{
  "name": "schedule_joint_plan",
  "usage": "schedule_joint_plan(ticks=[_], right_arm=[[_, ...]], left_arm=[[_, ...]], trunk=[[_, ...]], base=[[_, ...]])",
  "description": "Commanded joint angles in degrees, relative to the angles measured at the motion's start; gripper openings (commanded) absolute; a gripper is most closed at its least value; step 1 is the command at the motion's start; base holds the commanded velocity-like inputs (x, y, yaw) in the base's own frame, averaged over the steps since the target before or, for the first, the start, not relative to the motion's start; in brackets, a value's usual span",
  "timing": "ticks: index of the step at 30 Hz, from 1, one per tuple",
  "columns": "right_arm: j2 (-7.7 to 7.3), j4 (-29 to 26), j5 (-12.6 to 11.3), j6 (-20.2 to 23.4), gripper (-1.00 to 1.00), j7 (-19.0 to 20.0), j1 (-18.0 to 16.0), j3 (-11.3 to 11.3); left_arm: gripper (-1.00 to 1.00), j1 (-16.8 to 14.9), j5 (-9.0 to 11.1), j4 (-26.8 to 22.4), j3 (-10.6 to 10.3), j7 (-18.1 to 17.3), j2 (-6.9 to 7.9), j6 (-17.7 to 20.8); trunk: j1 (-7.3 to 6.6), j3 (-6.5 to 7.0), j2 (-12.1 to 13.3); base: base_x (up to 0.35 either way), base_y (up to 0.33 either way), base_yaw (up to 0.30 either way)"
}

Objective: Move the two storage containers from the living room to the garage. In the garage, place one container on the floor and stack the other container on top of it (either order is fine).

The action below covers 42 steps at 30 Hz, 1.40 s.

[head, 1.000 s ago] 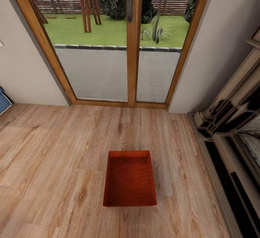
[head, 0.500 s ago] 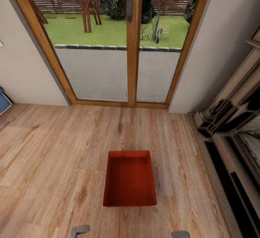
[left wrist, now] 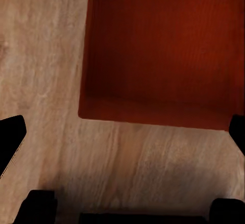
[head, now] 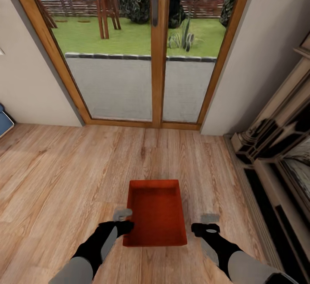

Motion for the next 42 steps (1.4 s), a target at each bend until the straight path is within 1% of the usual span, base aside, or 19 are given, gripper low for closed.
schedule_joint_plan(ticks=[1, 4, 6, 13, 14, 15, 16, 17, 18, 19, 20, 21, 23, 27, 31, 42], right_arm=[[0.05, 1.1, -1.6, -0.3, 1.00, -0.5, -1.3, 0.4], [0.16, 2.4, -3.6, -1.5, 1.00, -0.5, -3.0, 0.5], [0.22, 2.7, -4.1, -1.8, 1.00, -0.5, -3.6, 0.6], [0.97, 3.1, -4.4, -2.4, 1.00, -0.6, -4.4, 0.7], [1.04, 3.1, -4.3, -2.7, 1.00, -0.6, -4.4, 0.8], [1.12, 3.0, -4.1, -3.1, 1.00, -0.6, -4.4, 0.8], [1.16, 2.9, -4.1, -3.2, 1.00, -0.6, -4.4, 0.8], [1.51, 2.8, -4.0, -3.3, 1.00, -0.5, -4.4, 0.9], [2.23, 2.8, -3.9, -3.4, 1.00, -0.5, -4.4, 0.9], [2.62, 2.8, -3.8, -3.4, 1.00, -0.5, -4.4, 0.9], [3.33, 2.7, -3.4, -3.4, 1.00, -0.5, -4.4, 1.0], [3.64, 2.7, -3.1, -3.4, 1.00, -0.5, -4.4, 1.0], [4.64, 2.7, -1.3, -3.4, 1.00, -0.5, -4.4, 1.0], [5.60, 2.7, 1.1, -3.4, 1.00, -0.5, -4.4, 1.0], [5.94, 2.7, 2.1, -3.2, 1.00, -0.5, -4.4, 1.0], [5.91, 2.5, 2.3, -3.3, 1.00, -0.5, -4.4, 1.0]], left_arm=[[1.00, -1.7, 0.5, 0.9, 0.0, 0.4, -0.28, 0.3], [1.00, -4.7, 0.2, 2.4, -0.1, 0.4, -0.62, 0.4], [1.00, -5.6, -0.1, 2.8, -0.1, 0.4, -0.76, 0.4], [1.00, -6.6, -1.0, 3.1, -0.1, 0.5, -1.09, 0.4], [1.00, -6.7, -1.4, 3.1, -0.1, 0.5, -1.08, 0.5], [1.00, -6.7, -2.3, 3.1, -0.1, 0.5, -1.08, 0.5], [1.00, -6.7, -2.7, 3.1, -0.1, 0.5, -1.08, 0.5], [1.00, -6.7, -3.6, 3.1, -0.1, 0.6, -1.08, 0.5], [1.00, -6.7, -4.4, 3.1, -0.1, 0.6, -1.08, 0.5], [1.00, -6.7, -4.7, 3.2, -0.1, 0.6, -1.08, 0.5], [1.00, -6.7, -5.1, 3.2, -0.1, 0.6, -1.06, 0.5], [1.00, -6.7, -5.3, 3.2, -0.1, 0.6, -1.05, 0.5], [1.00, -6.7, -5.6, 3.2, -0.2, 0.6, -0.95, 0.5], [1.00, -6.7, -5.8, 3.7, -0.1, 0.6, -0.85, 0.5], [1.00, -6.7, -6.0, 4.8, -0.1, 0.6, -0.88, 0.0], [1.00, -6.7, -6.0, 5.2, -0.1, 0.6, -0.62, -0.3]], trunk=[[0.00, -0.05, 0.0], [0.00, -0.05, 0.0], [0.00, -0.05, 0.0], [0.00, -0.05, 0.0], [0.00, -0.05, 0.0], [0.00, -0.05, 0.0], [0.00, -0.05, 0.0], [0.00, -0.05, 0.0], [0.00, -0.05, 0.0], [0.00, -0.05, 0.0], [0.00, -0.05, 0.0], [0.00, -0.05, 0.0], [0.00, -0.05, 0.0], [0.00, -0.05, 0.0], [0.00, -0.05, 0.0], [0.00, -0.05, 0.0]], base=[[0.000, 0.000, 0.000], [0.000, 0.000, 0.000], [0.000, 0.000, 0.000], [0.000, 0.000, 0.000], [0.000, 0.000, 0.000], [0.000, 0.000, 0.000], [0.000, 0.000, 0.000], [0.000, 0.000, 0.000], [0.000, 0.000, 0.000], [0.000, 0.000, 0.000], [0.000, 0.000, 0.000], [0.000, 0.000, 0.000], [0.000, 0.000, 0.000], [0.000, 0.000, 0.000], [0.000, 0.000, 0.000], [0.000, 0.000, 0.000]])
